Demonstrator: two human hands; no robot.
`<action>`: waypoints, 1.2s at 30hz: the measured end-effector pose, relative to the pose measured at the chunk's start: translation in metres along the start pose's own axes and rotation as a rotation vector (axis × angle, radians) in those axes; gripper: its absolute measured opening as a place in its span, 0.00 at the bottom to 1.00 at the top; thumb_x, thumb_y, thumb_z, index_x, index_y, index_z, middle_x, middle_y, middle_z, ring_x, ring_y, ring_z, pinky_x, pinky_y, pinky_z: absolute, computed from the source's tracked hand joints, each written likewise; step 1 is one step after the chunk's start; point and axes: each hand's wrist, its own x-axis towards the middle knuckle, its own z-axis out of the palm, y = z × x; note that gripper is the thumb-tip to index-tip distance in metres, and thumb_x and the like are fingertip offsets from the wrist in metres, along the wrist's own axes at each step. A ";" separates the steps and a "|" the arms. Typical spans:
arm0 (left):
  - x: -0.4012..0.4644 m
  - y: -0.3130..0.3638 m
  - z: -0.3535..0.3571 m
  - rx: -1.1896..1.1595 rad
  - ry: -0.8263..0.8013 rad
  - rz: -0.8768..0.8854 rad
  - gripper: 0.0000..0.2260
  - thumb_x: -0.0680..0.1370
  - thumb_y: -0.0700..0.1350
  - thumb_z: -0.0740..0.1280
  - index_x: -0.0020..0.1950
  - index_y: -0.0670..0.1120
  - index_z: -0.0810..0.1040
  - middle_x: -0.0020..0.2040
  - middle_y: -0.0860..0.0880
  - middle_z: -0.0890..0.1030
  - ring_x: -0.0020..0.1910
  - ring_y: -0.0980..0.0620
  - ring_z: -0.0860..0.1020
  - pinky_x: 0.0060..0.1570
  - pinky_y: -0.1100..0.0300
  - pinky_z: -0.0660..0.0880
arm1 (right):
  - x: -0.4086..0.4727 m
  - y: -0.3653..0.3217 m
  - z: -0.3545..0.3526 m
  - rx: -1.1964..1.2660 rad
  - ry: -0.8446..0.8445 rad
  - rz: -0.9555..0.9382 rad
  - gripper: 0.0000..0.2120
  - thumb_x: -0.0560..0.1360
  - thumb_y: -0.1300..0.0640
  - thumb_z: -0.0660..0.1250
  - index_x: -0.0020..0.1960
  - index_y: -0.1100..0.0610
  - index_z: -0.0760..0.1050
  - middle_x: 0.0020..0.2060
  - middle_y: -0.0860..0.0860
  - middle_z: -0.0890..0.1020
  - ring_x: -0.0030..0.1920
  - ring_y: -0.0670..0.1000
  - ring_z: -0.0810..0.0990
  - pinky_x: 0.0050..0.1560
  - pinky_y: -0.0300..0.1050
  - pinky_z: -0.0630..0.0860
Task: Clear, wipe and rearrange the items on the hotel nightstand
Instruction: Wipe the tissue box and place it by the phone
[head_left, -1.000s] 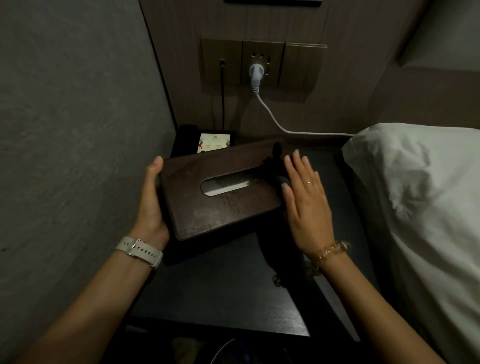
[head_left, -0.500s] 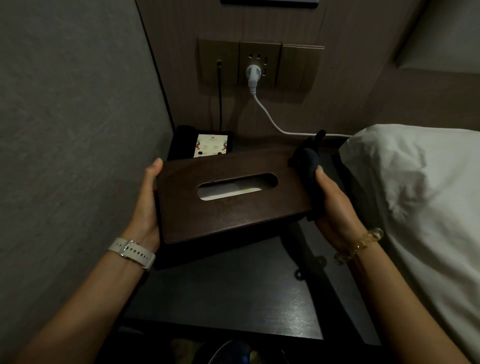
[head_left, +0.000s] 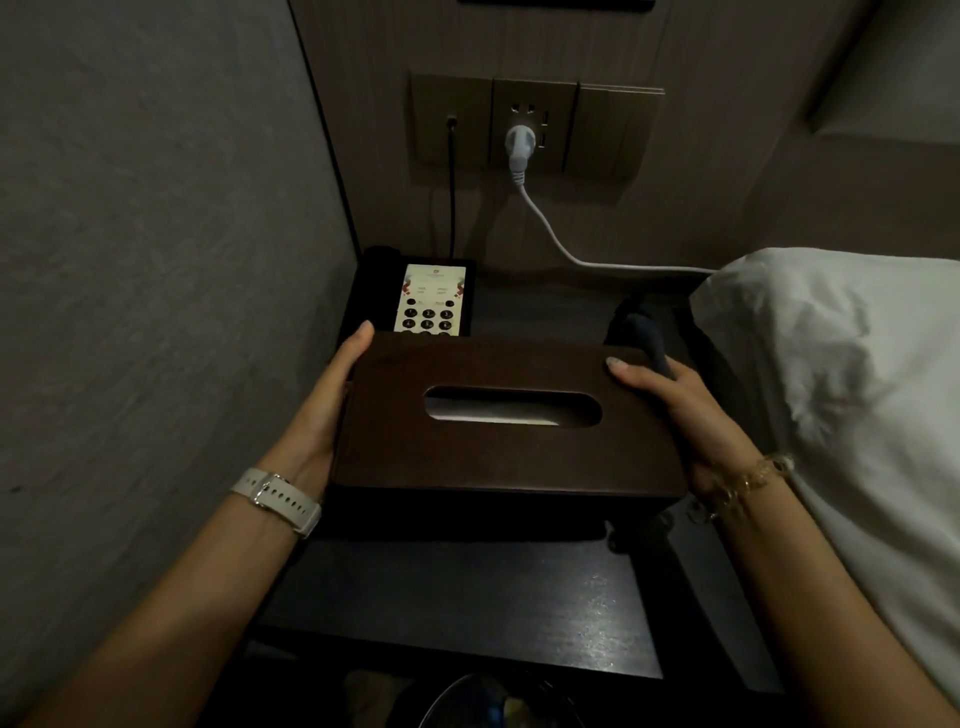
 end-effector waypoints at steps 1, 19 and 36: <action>0.000 -0.001 -0.002 -0.016 -0.006 -0.014 0.21 0.73 0.65 0.65 0.53 0.51 0.86 0.57 0.44 0.84 0.55 0.47 0.83 0.46 0.55 0.82 | 0.001 -0.001 0.001 0.019 0.039 0.003 0.23 0.65 0.51 0.76 0.57 0.59 0.78 0.39 0.55 0.86 0.36 0.52 0.85 0.33 0.42 0.80; -0.005 -0.036 0.029 -0.104 0.053 0.171 0.32 0.72 0.46 0.71 0.73 0.54 0.63 0.66 0.48 0.77 0.64 0.47 0.77 0.60 0.43 0.77 | -0.003 0.033 0.045 0.012 0.085 -0.266 0.19 0.73 0.53 0.73 0.60 0.57 0.77 0.52 0.53 0.85 0.52 0.53 0.85 0.48 0.44 0.82; -0.010 -0.036 0.037 0.128 -0.151 -0.180 0.32 0.68 0.53 0.71 0.71 0.50 0.69 0.64 0.43 0.78 0.61 0.44 0.79 0.51 0.53 0.80 | -0.001 0.023 0.034 -0.212 -0.057 -0.062 0.37 0.73 0.31 0.55 0.78 0.45 0.55 0.76 0.41 0.59 0.70 0.37 0.64 0.71 0.41 0.63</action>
